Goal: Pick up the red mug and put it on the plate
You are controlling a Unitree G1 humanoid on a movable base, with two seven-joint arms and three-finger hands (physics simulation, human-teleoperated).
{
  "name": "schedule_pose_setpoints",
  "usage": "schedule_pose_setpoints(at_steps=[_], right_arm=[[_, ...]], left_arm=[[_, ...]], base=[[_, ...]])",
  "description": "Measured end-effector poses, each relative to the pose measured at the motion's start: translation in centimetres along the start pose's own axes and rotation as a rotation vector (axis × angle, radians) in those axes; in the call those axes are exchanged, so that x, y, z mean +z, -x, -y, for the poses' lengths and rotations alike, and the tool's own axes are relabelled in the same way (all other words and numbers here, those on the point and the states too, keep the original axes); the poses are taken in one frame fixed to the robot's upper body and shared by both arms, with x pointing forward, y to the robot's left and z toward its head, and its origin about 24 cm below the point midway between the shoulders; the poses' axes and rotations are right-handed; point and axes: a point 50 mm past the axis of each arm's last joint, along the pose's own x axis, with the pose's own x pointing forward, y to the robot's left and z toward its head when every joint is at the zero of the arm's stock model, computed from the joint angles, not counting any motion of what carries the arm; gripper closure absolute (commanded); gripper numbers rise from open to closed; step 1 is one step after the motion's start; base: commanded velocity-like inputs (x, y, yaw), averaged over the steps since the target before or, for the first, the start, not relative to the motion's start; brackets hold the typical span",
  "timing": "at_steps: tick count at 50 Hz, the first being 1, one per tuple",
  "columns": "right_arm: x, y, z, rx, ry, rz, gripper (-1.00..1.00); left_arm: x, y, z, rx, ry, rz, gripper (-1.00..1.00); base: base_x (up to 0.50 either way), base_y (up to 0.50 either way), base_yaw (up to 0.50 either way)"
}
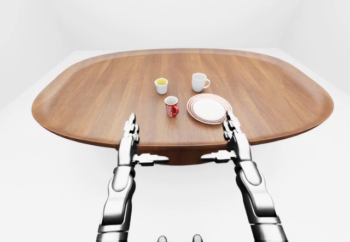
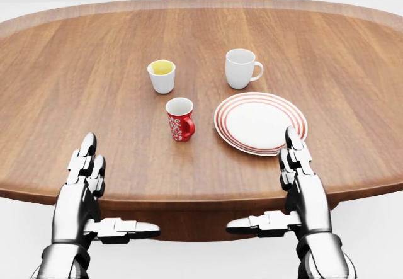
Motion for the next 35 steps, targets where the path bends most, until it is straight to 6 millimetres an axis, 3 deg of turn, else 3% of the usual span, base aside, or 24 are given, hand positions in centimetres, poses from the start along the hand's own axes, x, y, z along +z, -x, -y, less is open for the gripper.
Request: schedule_pose_setpoints(at_steps=[27, 35], right_arm=[[6.0, -4.2, 2.4, 0.005, 0.096, 0.175, -1.00], [7.2, -5.1, 2.7, 0.019, 0.122, 0.206, -1.00]], left_arm=[[9.6, -4.4, -0.3, -0.012, -0.039, 0.327, -1.00], [11.4, -4.9, -0.5, -0.007, -0.046, 0.385, -1.00]], base=[[0.00, 0.00, 0.00], [0.00, 0.00, 0.00]])
